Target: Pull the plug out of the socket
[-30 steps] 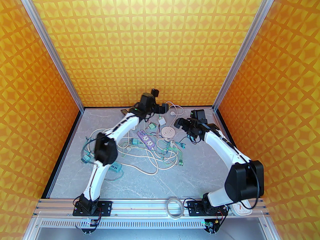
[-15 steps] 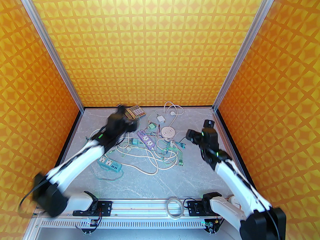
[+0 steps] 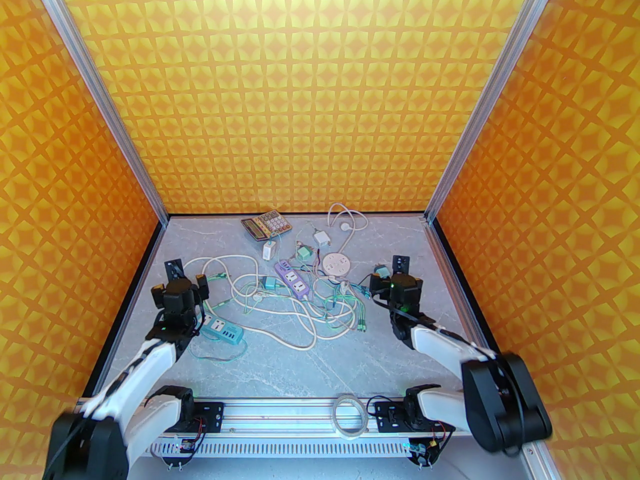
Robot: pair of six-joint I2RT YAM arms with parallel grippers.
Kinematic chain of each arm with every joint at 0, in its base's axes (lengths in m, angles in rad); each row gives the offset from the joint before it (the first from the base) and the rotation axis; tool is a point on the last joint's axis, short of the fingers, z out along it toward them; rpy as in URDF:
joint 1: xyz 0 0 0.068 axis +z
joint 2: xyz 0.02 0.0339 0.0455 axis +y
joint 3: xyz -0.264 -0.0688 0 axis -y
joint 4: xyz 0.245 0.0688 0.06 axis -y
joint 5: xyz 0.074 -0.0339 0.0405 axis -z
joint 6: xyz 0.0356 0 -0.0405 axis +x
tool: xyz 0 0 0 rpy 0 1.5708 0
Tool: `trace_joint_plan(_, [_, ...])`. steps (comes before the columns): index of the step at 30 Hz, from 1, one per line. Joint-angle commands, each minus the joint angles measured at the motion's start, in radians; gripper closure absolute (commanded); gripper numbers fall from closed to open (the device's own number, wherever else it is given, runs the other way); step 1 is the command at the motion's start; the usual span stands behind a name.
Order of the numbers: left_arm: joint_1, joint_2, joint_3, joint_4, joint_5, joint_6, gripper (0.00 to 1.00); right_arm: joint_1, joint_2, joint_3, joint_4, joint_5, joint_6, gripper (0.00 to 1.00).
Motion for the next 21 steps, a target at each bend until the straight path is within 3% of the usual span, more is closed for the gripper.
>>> trace_joint_plan(1, [0.025,0.123,-0.048,0.301,0.054,0.019,0.01,-0.011,0.040,-0.042,0.254,-0.051,-0.056,0.02])
trace_joint_plan(6, [0.048,0.279,-0.076,0.581,0.163,0.084,0.01,-0.013,0.224,-0.130,0.627,-0.094,-0.084,0.02])
trace_joint_plan(8, [0.062,0.338,-0.072,0.633,0.190,0.082,0.01,-0.013,0.188,-0.108,0.522,-0.094,-0.073,0.02])
trace_joint_plan(10, [0.068,0.366,-0.053,0.607,0.303,0.104,0.01,-0.014,0.171,-0.067,0.421,-0.089,-0.061,0.01])
trace_joint_plan(11, [0.071,0.416,-0.077,0.711,0.314,0.114,0.01,-0.014,0.185,-0.039,0.393,-0.075,-0.061,0.02])
trace_joint_plan(12, [0.074,0.416,-0.073,0.692,0.308,0.103,0.01,-0.015,0.196,-0.012,0.354,-0.064,-0.051,0.02])
trace_joint_plan(13, [0.080,0.395,-0.059,0.632,0.309,0.086,0.01,-0.022,0.188,-0.020,0.351,-0.067,-0.045,0.02])
trace_joint_plan(21, [0.097,0.408,-0.068,0.672,0.313,0.077,0.01,-0.022,0.187,-0.022,0.357,-0.010,-0.028,0.01])
